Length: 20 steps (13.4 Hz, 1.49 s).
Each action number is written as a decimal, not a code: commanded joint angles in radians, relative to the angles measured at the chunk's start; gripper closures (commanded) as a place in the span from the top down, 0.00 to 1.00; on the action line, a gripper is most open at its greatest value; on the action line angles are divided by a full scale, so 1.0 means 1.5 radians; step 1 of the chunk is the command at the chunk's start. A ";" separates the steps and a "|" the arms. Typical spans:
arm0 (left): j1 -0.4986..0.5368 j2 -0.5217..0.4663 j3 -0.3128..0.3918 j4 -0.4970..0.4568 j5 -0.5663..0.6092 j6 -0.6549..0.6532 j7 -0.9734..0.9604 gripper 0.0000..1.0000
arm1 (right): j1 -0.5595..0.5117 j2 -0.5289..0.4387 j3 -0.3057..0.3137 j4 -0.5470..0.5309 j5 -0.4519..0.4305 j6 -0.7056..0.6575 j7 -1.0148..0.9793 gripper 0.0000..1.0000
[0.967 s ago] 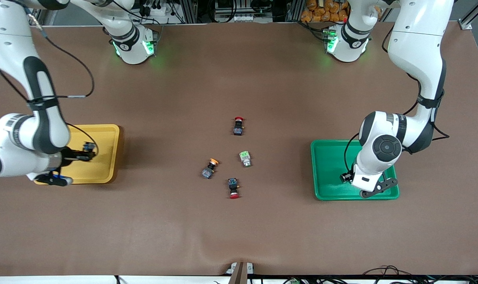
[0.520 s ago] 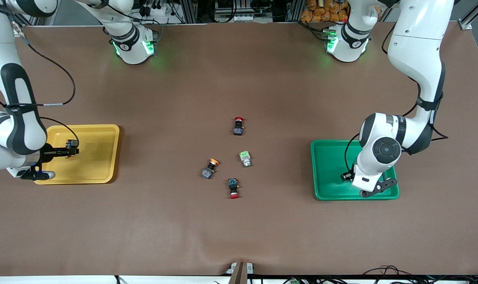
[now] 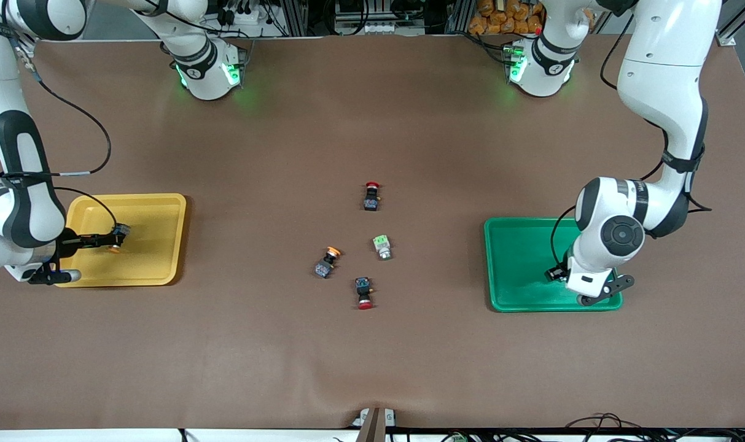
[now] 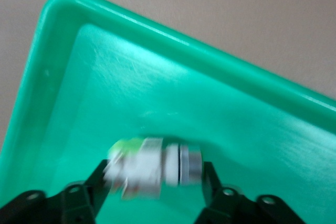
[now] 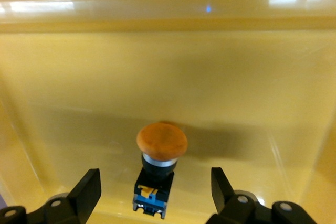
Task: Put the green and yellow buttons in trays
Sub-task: 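Return the left gripper to green buttons while the right gripper returns to yellow, then grasp second green button with the left gripper while the right gripper grasps yellow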
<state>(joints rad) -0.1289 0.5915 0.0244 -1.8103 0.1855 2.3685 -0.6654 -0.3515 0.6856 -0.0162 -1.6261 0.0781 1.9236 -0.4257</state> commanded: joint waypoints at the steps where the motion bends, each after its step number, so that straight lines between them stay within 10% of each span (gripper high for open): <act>1: 0.001 -0.053 -0.023 -0.010 0.016 -0.017 -0.003 1.00 | 0.003 0.002 0.008 0.012 0.018 -0.022 0.045 0.93; 9: -0.056 -0.057 -0.188 0.060 0.005 -0.060 -0.150 1.00 | 0.127 -0.015 0.017 0.026 0.032 -0.130 0.320 0.93; 15: -0.290 0.103 -0.168 0.261 0.011 -0.060 -0.367 1.00 | 0.246 -0.014 0.016 0.017 0.152 -0.113 0.490 0.94; 20: -0.318 0.151 -0.159 0.271 0.028 -0.057 -0.367 1.00 | 0.321 -0.024 0.016 0.026 0.177 -0.071 0.619 0.96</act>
<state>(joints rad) -0.6038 0.7829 -0.2189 -1.4402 0.1877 2.3012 -1.2087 0.0930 0.6798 0.0162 -1.5847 0.3098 1.8018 0.4325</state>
